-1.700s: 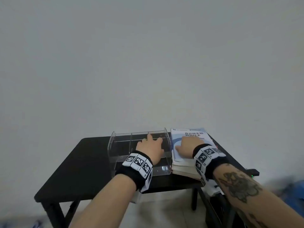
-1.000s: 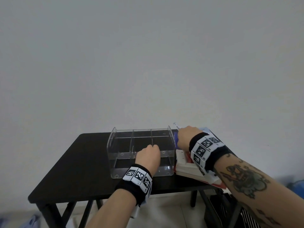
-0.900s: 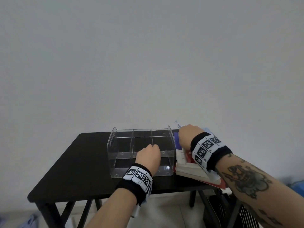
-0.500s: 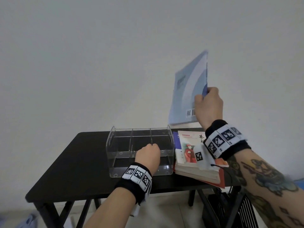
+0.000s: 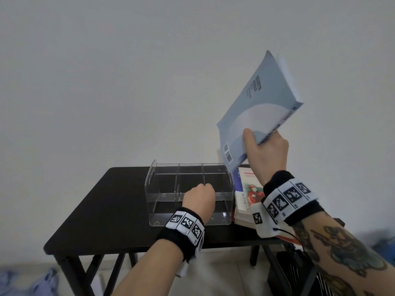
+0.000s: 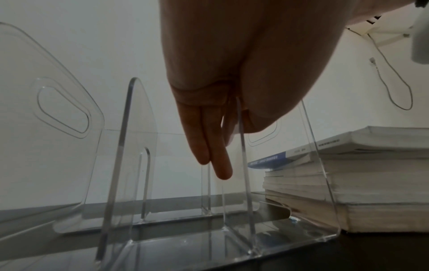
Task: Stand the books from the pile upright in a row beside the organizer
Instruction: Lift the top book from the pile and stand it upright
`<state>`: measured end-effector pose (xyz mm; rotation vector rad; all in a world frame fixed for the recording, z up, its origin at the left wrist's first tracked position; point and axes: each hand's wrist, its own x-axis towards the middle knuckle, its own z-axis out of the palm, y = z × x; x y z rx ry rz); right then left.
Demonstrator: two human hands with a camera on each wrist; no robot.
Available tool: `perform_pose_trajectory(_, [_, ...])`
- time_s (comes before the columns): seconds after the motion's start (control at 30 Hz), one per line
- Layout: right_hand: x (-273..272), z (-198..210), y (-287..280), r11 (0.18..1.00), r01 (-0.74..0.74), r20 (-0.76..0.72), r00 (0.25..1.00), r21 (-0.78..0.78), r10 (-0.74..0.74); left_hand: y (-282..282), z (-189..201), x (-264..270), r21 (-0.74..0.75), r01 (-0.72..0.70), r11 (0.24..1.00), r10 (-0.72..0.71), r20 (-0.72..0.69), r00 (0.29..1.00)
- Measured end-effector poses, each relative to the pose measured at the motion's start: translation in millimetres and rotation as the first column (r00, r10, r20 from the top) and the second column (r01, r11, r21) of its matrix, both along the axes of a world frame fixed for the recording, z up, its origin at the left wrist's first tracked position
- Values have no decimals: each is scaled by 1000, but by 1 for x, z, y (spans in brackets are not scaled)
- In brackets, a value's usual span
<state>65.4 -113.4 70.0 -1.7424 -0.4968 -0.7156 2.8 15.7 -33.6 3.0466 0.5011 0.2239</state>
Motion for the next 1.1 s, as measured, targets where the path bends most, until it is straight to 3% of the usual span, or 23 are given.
perform_pose_trajectory(0.27, [-17,-32,3,973,-87,-61,995,-216,75,-2,-2,-1,-22,-20,1000,21,12,1000])
perform_pose_trajectory(0.43, [-25,-62,4,891,-55,-40,998,-451,41,-1,-9,3,-16,-31,999,32,24,999])
perform_pose_trajectory(0.63, [-34,-71,4,872,-82,-64,996,-482,59,-4,-8,5,0,-33,999,33,28,999])
perform_pose_trajectory(0.8, [-29,-82,5,793,-90,-129,992,-602,15,-4,-8,2,15,-41,999,40,26,999])
perform_pose_trajectory(1.1, [-19,-101,23,821,13,-126,987,-571,-103,-5,-7,0,48,-35,998,33,43,999])
